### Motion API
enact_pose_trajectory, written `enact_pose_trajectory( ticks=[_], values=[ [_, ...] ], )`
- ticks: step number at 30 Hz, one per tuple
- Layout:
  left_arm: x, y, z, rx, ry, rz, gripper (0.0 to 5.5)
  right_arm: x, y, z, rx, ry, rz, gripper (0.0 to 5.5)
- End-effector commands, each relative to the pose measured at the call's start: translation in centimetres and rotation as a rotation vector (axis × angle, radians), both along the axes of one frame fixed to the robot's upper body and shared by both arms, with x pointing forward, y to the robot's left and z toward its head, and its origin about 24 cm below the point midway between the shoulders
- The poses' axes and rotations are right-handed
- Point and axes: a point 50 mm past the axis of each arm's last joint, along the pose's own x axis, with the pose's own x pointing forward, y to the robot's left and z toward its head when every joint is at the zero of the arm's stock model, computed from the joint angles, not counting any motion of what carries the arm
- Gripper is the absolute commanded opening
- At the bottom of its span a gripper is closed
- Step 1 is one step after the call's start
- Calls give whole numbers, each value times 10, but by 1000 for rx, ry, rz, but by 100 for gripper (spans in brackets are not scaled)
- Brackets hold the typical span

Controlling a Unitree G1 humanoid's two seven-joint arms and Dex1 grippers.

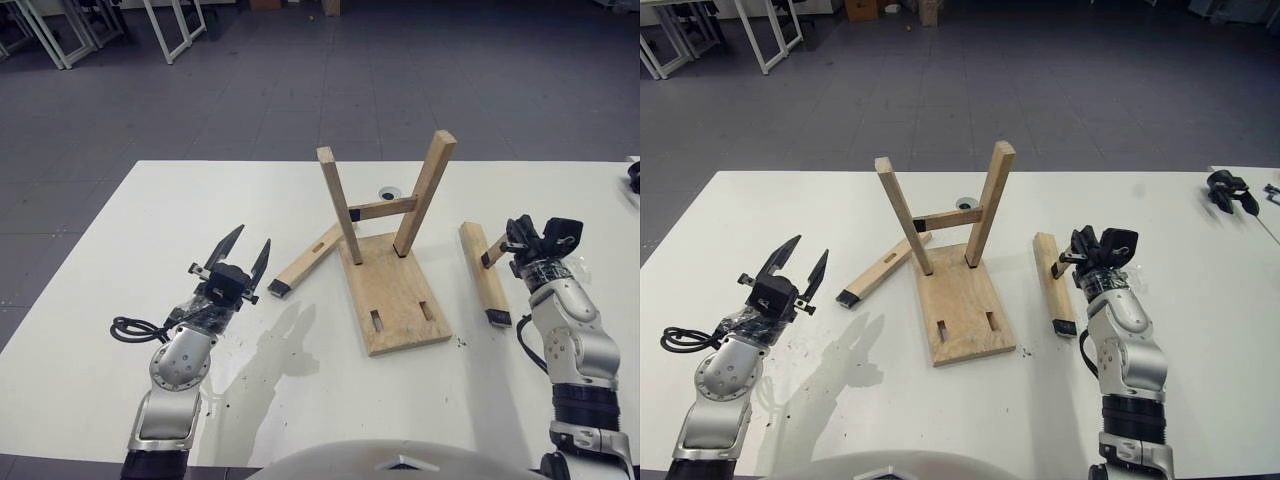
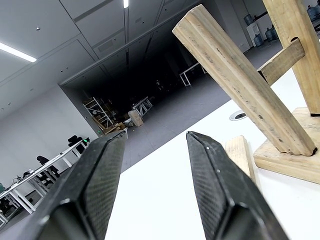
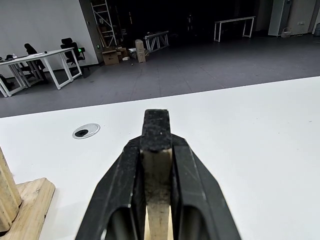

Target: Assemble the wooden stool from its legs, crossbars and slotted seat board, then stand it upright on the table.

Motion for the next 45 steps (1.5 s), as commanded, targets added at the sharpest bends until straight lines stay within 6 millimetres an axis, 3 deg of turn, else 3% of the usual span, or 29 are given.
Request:
enact_pose_trajectory(
  ticks=[1, 4, 7, 10, 13, 14, 17, 19, 20, 22, 23, 25, 28, 31, 33, 35, 37, 40, 45],
  values=[
    [0, 0, -1, 5, 15, 4, 219, 11, 4, 16, -20, 51, 25, 41],
    [1, 0, -2, 4, 17, 2, 219, 17, 9, 29, -14, 51, 43, 41],
    [1, 1, -2, 6, 17, 6, 219, 21, 14, 47, -8, 7, 58, 104],
    [0, 2, -2, 4, 19, 10, 219, 32, 18, 89, -6, -112, 45, 161],
    [-1, 1, -3, 2, 20, 13, 219, 50, 26, 143, 36, -281, 52, 165],
    [0, 1, -3, 2, 20, 12, 219, 56, 28, 151, 32, -301, 57, 165],
    [2, 1, -3, 3, 18, 7, 219, 72, 28, 128, -7, -216, 67, 165],
    [2, 1, -3, 2, 19, 9, 219, 77, 29, 87, -38, -79, 79, 165],
    [2, 1, -4, 1, 21, 8, 219, 76, 27, 57, -50, 18, 68, 165],
    [3, 1, -4, -1, 24, 6, 219, 67, 20, 9, -49, 165, 43, 165],
    [3, 1, -4, -1, 25, 7, 219, 62, 19, -4, -43, 205, 44, 165],
    [3, 3, -5, -7, 31, 14, 219, 59, 22, -7, -9, 206, 59, 165],
    [2, 3, -7, -10, 39, 13, 219, 68, 24, 47, 39, 22, 63, 165],
    [1, 3, -7, -12, 43, 14, 219, 64, 19, 95, 33, -132, 41, 165],
    [0, 3, -7, -13, 44, 12, 219, 52, 16, 115, 39, -200, 13, 165],
    [-2, 2, -8, -16, 46, 13, 219, 39, 14, 121, 32, -228, -11, 165],
    [-4, 0, -9, -23, 50, 17, 219, 26, 7, 108, 9, -196, -63, 165],
    [-6, 1, -9, -25, 54, 25, 219, -4, -2, 73, -9, -104, -116, 218],
    [-9, 3, -12, -22, 65, 34, 219, -51, -5, -5, -28, 174, -60, 306]
  ],
)
